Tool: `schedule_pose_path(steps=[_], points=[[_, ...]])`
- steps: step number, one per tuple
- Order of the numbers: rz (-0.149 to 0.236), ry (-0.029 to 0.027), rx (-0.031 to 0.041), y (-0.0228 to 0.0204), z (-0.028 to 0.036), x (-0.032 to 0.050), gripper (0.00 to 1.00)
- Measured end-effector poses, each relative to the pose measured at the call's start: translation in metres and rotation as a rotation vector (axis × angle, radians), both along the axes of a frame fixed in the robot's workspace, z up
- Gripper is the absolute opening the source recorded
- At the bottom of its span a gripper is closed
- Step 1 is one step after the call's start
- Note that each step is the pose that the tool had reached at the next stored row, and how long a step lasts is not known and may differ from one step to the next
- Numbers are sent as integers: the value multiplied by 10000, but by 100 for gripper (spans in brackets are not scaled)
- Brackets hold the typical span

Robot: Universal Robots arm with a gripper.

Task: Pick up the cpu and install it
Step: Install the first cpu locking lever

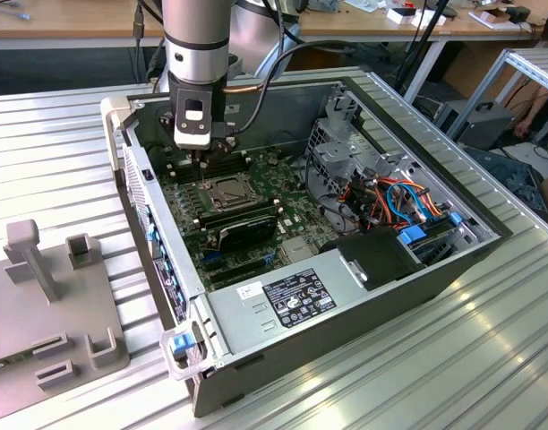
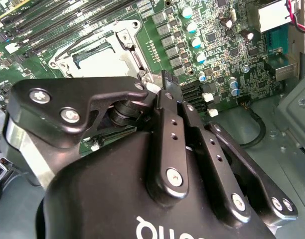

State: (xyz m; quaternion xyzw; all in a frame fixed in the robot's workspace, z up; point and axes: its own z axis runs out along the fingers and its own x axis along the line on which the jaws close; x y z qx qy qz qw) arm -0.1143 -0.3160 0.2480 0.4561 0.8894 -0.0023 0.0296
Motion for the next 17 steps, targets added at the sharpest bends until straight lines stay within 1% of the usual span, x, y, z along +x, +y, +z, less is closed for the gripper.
schedule_pose_path(steps=[5,10,12,15,17], points=[[35,-1,0,0,0,0,11],[290,-1,0,0,0,0,11],[505,-1,0,0,0,0,11],[1173,-1,1,0,0,0,11],[1549,-1,1,0,-1,0,11]])
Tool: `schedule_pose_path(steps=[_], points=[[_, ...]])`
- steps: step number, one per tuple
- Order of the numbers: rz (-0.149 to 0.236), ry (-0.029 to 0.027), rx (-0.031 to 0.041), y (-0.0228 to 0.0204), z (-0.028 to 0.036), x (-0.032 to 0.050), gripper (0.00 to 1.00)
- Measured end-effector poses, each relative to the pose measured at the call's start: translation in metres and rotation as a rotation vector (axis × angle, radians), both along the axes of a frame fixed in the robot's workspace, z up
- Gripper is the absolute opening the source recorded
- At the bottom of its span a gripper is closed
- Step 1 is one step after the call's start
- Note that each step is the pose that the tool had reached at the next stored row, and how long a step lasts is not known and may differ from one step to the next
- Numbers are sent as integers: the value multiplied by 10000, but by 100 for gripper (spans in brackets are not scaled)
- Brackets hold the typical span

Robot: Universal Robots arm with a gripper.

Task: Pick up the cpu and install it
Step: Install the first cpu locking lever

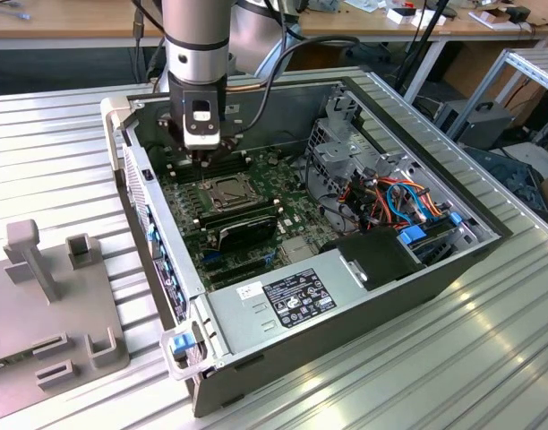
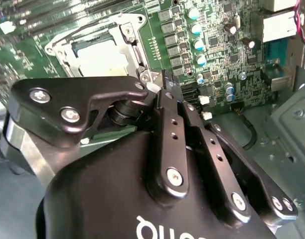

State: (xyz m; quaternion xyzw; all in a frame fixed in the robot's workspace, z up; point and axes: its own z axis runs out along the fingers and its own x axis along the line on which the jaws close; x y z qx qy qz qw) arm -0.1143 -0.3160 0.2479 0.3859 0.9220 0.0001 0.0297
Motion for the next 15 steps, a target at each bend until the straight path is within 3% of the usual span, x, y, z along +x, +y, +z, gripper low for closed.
schedule_pose_path(steps=[5,8,13,15], points=[[1028,0,0,0,-2,0,11],[2157,1,0,0,-5,0,11],[3081,1,-4,0,-7,0,11],[3202,2,-9,0,-7,0,11]])
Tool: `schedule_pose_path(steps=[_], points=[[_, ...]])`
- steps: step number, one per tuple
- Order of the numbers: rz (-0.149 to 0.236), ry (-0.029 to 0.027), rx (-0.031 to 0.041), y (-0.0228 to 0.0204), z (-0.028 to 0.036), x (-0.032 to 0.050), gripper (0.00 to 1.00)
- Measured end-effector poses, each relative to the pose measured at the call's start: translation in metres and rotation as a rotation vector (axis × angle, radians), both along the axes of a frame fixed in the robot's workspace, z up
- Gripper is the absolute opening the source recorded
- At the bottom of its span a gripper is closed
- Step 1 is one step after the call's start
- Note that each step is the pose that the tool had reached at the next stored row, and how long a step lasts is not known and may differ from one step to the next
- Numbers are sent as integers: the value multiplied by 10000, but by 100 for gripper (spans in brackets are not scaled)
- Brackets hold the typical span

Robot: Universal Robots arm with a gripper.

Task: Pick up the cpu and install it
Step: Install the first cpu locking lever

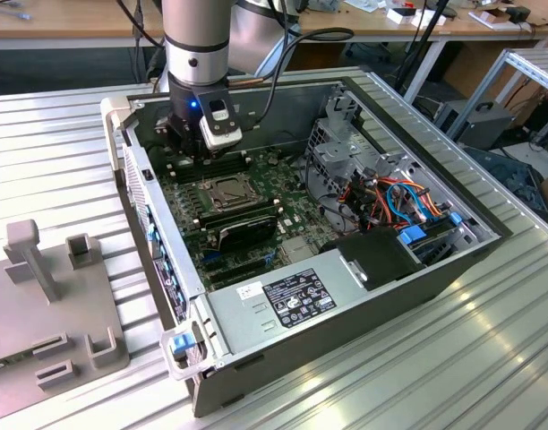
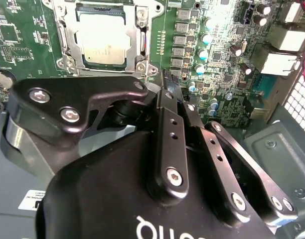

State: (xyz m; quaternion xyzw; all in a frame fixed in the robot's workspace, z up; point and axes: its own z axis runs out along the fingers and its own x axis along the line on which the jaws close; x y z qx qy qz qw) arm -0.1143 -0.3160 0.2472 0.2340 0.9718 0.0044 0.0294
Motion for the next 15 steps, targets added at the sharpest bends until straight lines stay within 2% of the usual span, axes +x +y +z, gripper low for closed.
schedule_pose_path(steps=[15], points=[[77,0,0,0,0,0,11]])
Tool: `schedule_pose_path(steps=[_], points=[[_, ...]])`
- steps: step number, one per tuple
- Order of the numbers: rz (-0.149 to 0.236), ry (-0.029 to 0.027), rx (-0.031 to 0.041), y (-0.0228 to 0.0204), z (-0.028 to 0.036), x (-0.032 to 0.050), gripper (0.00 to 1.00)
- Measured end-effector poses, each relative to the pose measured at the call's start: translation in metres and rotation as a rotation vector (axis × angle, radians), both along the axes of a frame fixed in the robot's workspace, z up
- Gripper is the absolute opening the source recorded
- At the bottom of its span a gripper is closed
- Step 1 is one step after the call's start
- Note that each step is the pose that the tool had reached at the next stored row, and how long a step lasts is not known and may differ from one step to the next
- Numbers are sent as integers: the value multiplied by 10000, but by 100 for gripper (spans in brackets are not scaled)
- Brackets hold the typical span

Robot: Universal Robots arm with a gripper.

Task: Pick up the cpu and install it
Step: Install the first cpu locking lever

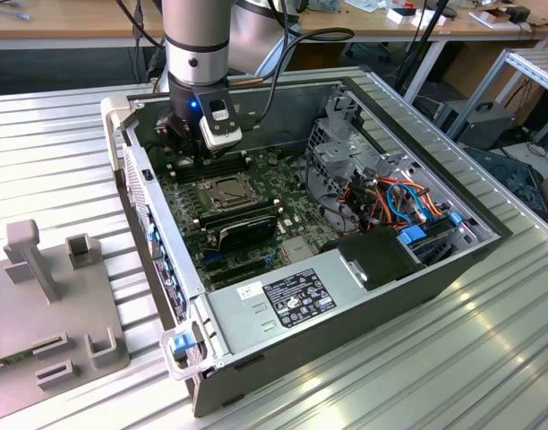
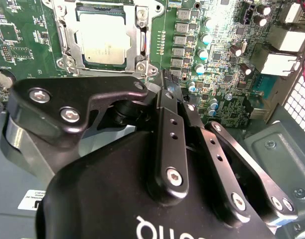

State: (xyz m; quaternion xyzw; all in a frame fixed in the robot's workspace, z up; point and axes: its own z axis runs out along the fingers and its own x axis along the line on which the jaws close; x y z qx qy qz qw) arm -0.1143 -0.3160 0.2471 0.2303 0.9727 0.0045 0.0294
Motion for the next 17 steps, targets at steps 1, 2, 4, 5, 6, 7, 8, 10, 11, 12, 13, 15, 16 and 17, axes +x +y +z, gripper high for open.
schedule_pose_path(steps=[1,2,4,5,6,7,8,10,11,12,13,15,16,17], points=[[62,0,0,0,0,0,11],[208,0,0,0,0,0,11],[458,1,0,0,0,0,11],[744,1,0,0,0,0,11],[888,0,-1,0,0,0,11],[1051,0,0,0,0,0,11],[1291,0,0,0,0,0,11],[1658,1,-1,0,0,0,11],[1832,0,0,0,-1,0,11],[2003,0,0,0,-1,0,11],[2226,0,0,0,-1,0,11],[2597,0,0,0,-2,0,11],[2778,0,0,0,-2,0,11],[3066,1,0,0,-2,0,11]])
